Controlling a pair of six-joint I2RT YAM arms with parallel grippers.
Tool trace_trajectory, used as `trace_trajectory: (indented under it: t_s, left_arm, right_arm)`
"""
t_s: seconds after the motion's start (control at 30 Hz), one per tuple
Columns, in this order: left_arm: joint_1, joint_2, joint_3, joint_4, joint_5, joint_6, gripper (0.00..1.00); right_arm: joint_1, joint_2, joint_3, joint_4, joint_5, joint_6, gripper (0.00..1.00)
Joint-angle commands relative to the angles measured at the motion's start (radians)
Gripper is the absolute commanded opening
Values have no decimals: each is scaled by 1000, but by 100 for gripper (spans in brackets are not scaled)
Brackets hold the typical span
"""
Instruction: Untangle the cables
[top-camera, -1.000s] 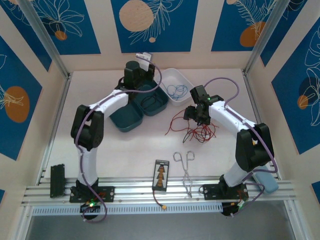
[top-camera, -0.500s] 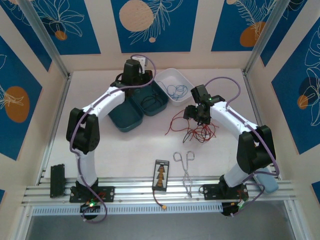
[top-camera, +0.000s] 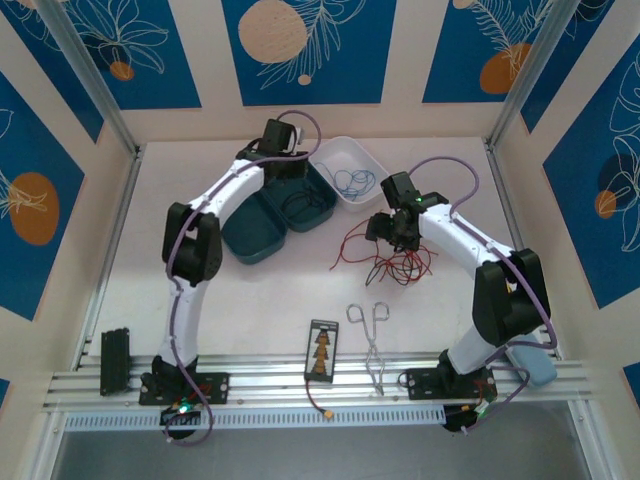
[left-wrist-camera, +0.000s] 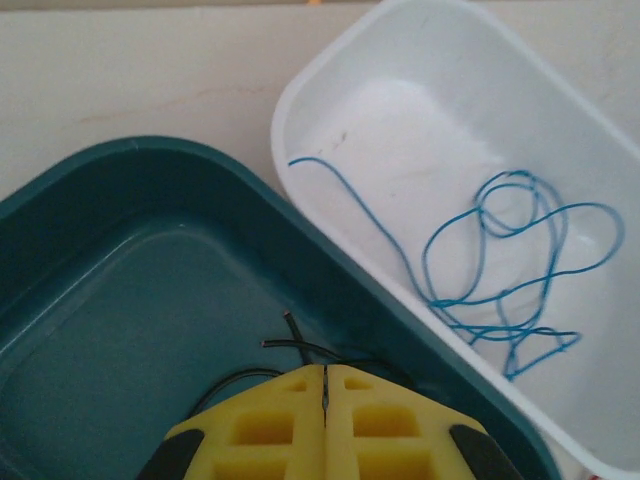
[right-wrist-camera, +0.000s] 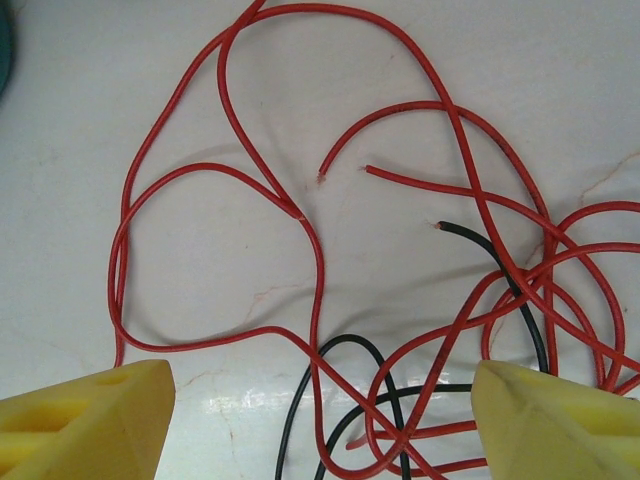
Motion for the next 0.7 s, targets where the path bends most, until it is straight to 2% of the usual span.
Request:
trace_trajectory:
  t_s: [0.0, 0.33, 0.43, 0.6, 0.67]
  left_arm:
    - [12, 62, 93, -143, -29, 69, 0]
    - [12, 178, 214, -188, -110, 151, 3]
    - [12, 193, 216, -176, -131, 163, 10]
    - [12, 196, 223, -168, -124, 164, 32]
    - [12, 187, 223, -164, -124, 164, 36]
  right_arm:
    - [9, 29, 7, -4, -25, 9, 78]
    - [13, 44, 25, -7, -26, 6, 78]
    - [14, 45, 29, -11, -24, 5, 78]
    - [15, 46, 29, -12, -24, 5, 78]
    - [15, 46, 32, -12, -24, 5, 78]
